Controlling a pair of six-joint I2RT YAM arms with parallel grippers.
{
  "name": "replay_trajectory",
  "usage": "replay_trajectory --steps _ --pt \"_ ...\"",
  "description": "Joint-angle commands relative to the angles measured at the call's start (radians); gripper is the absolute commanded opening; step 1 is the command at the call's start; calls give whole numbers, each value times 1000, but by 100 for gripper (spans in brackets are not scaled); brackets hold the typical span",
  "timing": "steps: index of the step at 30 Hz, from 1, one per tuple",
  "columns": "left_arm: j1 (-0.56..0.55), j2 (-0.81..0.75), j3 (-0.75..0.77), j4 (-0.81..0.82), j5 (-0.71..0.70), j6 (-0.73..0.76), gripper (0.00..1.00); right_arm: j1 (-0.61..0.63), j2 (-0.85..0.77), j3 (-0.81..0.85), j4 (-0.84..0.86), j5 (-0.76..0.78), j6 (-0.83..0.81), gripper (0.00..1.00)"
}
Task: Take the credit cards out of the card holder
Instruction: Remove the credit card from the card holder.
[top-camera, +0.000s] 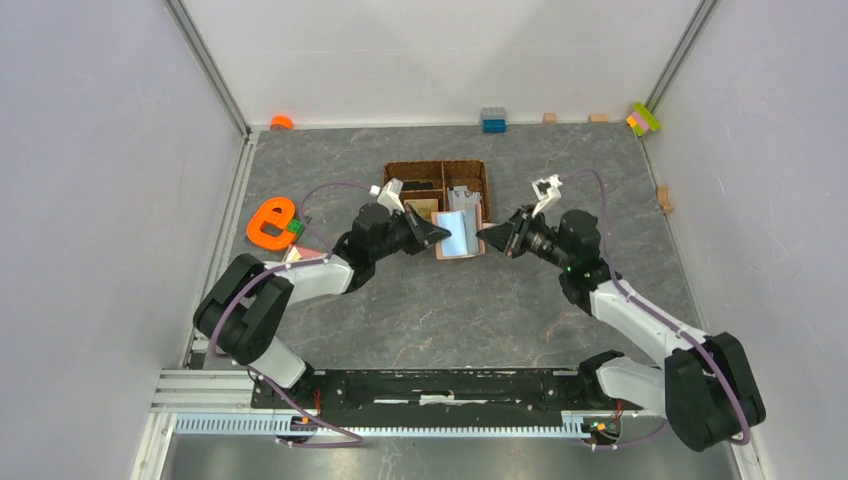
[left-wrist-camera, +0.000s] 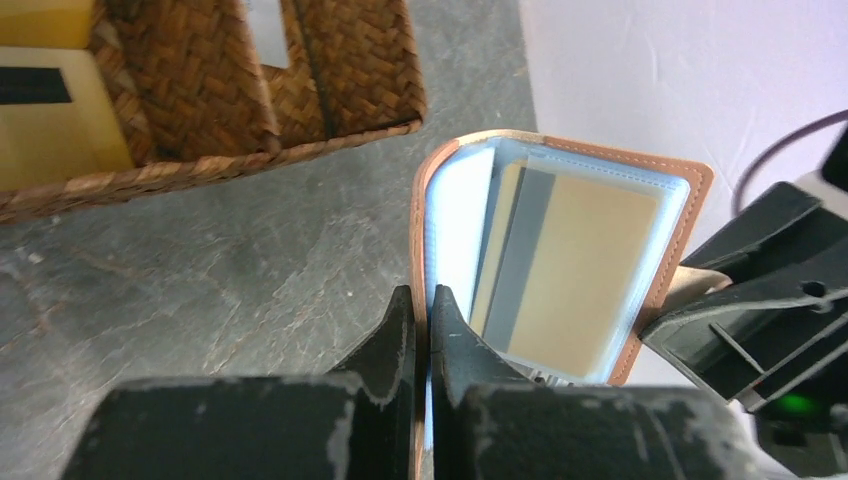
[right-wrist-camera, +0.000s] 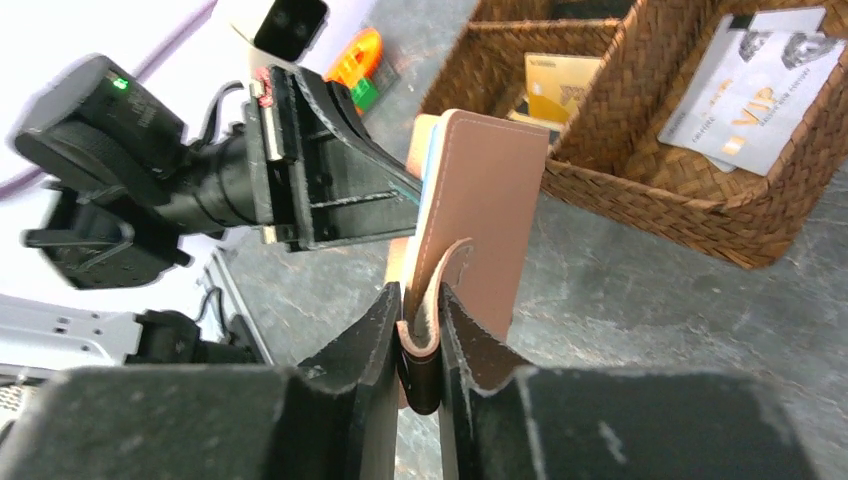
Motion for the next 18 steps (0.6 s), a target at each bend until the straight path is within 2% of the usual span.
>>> replay_trajectory --steps 1,3,5,10,12,15,18 --pt "5 -60 71 -285 -22 5 2 29 50 188 -305 7 -121 23" --pt "1 -69 83 -357 -34 49 2 38 57 203 -374 78 -201 28" --pt "-12 -68 107 -425 -67 90 2 38 71 180 -366 109 -243 30" --pt "-114 -6 119 -370 -94 125 2 51 108 54 -173 122 -226 25" --pt "-142 33 142 -393 -86 160 2 93 111 -6 -17 48 -144 21" --pt "-165 60 153 -413 -87 194 2 186 107 54 -178 163 -260 26" --pt "-186 50 156 -420 -120 204 2 188 134 10 -151 211 -265 27"
